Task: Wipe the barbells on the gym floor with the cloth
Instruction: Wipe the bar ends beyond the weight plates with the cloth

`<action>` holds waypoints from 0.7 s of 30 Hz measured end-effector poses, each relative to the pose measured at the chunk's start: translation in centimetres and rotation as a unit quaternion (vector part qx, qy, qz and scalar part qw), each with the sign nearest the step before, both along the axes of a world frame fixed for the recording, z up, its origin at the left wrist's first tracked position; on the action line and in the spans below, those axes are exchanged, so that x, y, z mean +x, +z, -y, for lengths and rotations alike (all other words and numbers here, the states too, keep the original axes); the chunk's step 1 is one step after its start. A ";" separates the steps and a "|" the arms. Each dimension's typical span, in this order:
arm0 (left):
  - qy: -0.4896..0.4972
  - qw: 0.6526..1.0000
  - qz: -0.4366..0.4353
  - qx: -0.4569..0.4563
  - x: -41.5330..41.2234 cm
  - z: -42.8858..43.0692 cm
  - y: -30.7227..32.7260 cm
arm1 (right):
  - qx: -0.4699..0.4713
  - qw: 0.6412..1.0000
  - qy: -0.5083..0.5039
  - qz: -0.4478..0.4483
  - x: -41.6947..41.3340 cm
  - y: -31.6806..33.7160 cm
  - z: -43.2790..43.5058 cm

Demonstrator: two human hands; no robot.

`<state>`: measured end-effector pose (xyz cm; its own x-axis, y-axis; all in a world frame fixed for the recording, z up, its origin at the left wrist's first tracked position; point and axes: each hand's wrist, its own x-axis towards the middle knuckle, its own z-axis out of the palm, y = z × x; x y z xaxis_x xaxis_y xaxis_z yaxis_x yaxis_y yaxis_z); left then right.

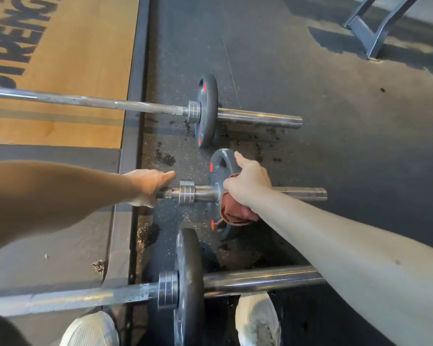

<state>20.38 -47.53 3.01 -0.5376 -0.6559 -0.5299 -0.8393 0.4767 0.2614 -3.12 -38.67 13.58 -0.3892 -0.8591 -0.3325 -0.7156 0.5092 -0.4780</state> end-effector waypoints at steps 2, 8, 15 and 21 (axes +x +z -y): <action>-0.007 1.000 0.004 -0.021 -0.3 -0.3 0.8 | -0.002 1.000 0.011 0.021 2.2 -0.4 0.8; -0.005 0.999 -0.015 -0.042 0.0 0.8 1.2 | -0.016 0.999 0.027 0.034 5.8 -0.2 2.6; -0.018 0.999 -0.002 -0.052 0.3 1.0 0.6 | 0.032 0.998 0.025 0.045 4.1 -0.6 2.8; 0.083 0.993 -0.082 -0.024 0.3 3.0 4.2 | 0.029 0.991 -0.038 0.128 -0.6 0.4 1.7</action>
<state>20.72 -50.51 7.18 -0.4956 -0.7653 -0.4107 -0.8558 0.3498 0.3810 -3.72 -40.39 13.93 -0.3494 -0.8070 -0.4761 -0.5330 0.5891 -0.6073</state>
